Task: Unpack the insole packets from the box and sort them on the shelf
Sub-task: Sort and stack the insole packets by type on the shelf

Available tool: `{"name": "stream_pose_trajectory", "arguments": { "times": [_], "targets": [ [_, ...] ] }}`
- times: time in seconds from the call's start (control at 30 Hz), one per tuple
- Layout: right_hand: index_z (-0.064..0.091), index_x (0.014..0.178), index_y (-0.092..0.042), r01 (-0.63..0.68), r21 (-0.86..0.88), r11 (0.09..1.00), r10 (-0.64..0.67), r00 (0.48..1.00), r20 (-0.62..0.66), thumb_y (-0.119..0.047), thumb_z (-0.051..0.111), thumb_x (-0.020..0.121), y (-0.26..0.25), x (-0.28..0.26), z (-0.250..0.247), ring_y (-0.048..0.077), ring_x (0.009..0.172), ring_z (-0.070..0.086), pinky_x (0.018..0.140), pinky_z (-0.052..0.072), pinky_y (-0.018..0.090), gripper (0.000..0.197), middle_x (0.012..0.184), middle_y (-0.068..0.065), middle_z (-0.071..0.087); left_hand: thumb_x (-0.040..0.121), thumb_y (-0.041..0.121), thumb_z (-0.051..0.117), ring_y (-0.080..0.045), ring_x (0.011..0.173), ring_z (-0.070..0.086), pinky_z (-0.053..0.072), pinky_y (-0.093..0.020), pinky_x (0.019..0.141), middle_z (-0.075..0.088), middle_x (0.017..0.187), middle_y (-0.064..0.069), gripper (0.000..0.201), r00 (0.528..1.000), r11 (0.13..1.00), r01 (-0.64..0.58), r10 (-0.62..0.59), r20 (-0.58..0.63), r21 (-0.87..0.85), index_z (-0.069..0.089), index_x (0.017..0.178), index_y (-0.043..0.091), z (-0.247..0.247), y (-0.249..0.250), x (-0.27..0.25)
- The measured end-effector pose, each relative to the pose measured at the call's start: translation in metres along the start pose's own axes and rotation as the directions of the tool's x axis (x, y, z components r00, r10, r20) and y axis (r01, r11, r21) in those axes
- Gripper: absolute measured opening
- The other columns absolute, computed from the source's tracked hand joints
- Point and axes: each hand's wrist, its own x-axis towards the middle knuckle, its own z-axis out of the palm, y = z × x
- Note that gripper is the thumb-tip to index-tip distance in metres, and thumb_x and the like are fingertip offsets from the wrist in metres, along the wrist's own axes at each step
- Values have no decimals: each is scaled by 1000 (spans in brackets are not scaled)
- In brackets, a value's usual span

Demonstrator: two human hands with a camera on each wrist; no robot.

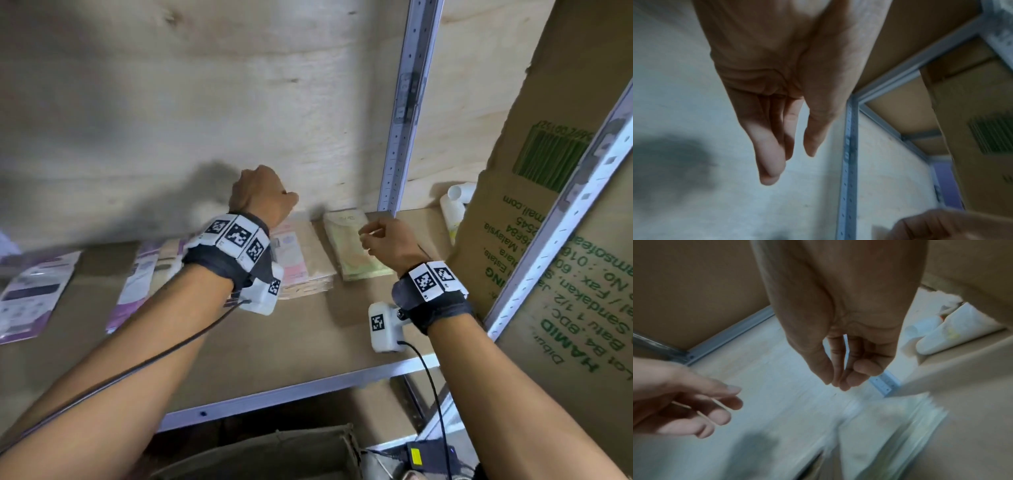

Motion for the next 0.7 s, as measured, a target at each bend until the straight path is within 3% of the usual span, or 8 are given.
{"name": "stream_pose_trajectory", "arguments": {
  "times": [0.13, 0.2, 0.27, 0.4, 0.47, 0.53, 0.6, 0.7],
  "targets": [
    [69, 84, -20, 138, 124, 983, -150, 984, 93, -12, 65, 89, -46, -30, 42, 10, 60, 63, 60, 46, 23, 10, 71, 0, 70, 85, 41, 65, -28, 83, 72, 59, -36, 81, 75, 80, -8, 35, 984, 978, 152, -163, -72, -141, 75, 76, 9, -56, -97, -23],
    [70, 87, -16, 208, 156, 965, -234, 957, 170, -12, 64, 90, -74, -44, 67, 10, 57, 63, 71, 42, 21, 8, 67, -2, 69, 86, 36, 67, -28, 83, 73, 59, -42, 84, 76, 80, -11, 31, 960, 939, 242, -269, -83, -245, 74, 76, 7, -74, -154, -36],
    [71, 89, -16, 268, 186, 945, -308, 919, 245, -11, 64, 89, -106, -55, 94, 13, 60, 66, 76, 46, 26, 9, 69, -2, 71, 87, 29, 66, -33, 87, 73, 59, -46, 85, 75, 87, -17, 26, 931, 900, 323, -358, -72, -294, 73, 83, 5, -88, -214, -51],
    [72, 92, -14, 337, 260, 905, -415, 833, 366, -14, 65, 91, -171, -70, 154, 11, 57, 61, 58, 48, 22, 7, 68, -1, 71, 88, 32, 67, -29, 82, 69, 54, -31, 76, 74, 92, -15, 26, 839, 830, 508, -537, -83, -230, 73, 89, 7, -109, -313, -88],
    [70, 92, -13, 327, 262, 908, -415, 791, 450, -11, 63, 91, -198, -76, 189, 13, 56, 60, 54, 45, 21, 7, 68, 1, 69, 88, 28, 68, -34, 100, 66, 52, -38, 92, 70, 113, -20, 27, 796, 787, 576, -602, -69, -222, 73, 101, 4, -116, -352, -100],
    [65, 86, -13, 274, 256, 927, -373, 736, 564, 0, 57, 90, -219, -82, 227, 18, 58, 60, 50, 45, 25, 15, 69, 4, 66, 91, 35, 65, -39, 111, 62, 47, -44, 101, 65, 124, -22, 41, 754, 749, 643, -656, -43, -161, 69, 114, 1, -122, -382, -107],
    [57, 83, -8, 177, 247, 953, -300, 685, 664, 8, 51, 89, -236, -89, 266, 23, 58, 56, 51, 46, 29, 19, 71, 10, 60, 93, 43, 59, -40, 112, 61, 47, -42, 101, 64, 125, -23, 49, 727, 724, 680, -686, -27, -115, 69, 116, 1, -125, -403, -112],
    [56, 94, 2, 62, 226, 972, -214, 624, 751, 7, 49, 92, -248, -98, 316, 22, 60, 49, 56, 49, 28, 9, 76, 12, 51, 95, 35, 60, -38, 112, 60, 46, -39, 96, 64, 125, -23, 43, 744, 737, 665, -668, 23, -120, 68, 117, -1, -123, -421, -116]
  ]
}}
